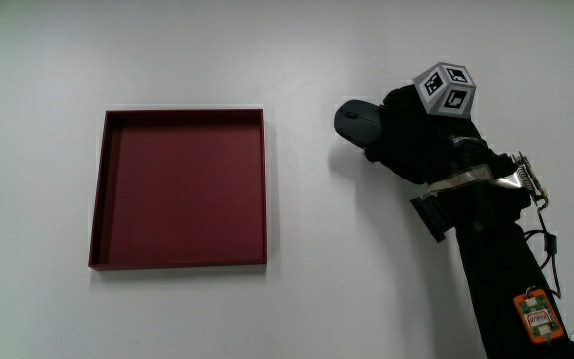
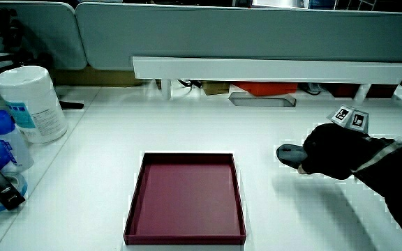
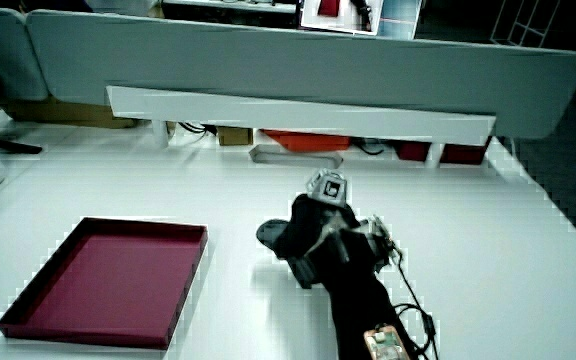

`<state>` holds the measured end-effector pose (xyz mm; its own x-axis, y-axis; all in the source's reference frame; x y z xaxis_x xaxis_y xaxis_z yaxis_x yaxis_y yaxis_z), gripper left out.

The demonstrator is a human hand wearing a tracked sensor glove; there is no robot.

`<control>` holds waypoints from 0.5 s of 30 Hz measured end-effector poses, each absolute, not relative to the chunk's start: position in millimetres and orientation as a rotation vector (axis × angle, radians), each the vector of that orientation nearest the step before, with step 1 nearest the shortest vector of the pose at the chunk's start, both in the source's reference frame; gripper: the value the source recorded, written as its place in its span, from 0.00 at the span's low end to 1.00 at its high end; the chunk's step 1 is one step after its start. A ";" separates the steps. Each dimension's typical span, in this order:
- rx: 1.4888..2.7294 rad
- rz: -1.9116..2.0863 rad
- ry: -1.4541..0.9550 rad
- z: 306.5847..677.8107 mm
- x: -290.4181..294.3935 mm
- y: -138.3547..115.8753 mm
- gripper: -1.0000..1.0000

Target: Pick mouse from desk

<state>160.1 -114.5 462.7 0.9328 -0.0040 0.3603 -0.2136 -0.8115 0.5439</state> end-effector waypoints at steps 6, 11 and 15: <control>2.505 0.463 -0.267 439.4 132.6 -110.1 1.00; 2.534 0.478 -0.380 420.4 107.9 -103.0 1.00; 2.478 0.588 -0.495 411.4 85.5 -93.1 1.00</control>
<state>85.5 -93.1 411.4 0.8373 -0.2197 0.5006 -0.4556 -0.7866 0.4168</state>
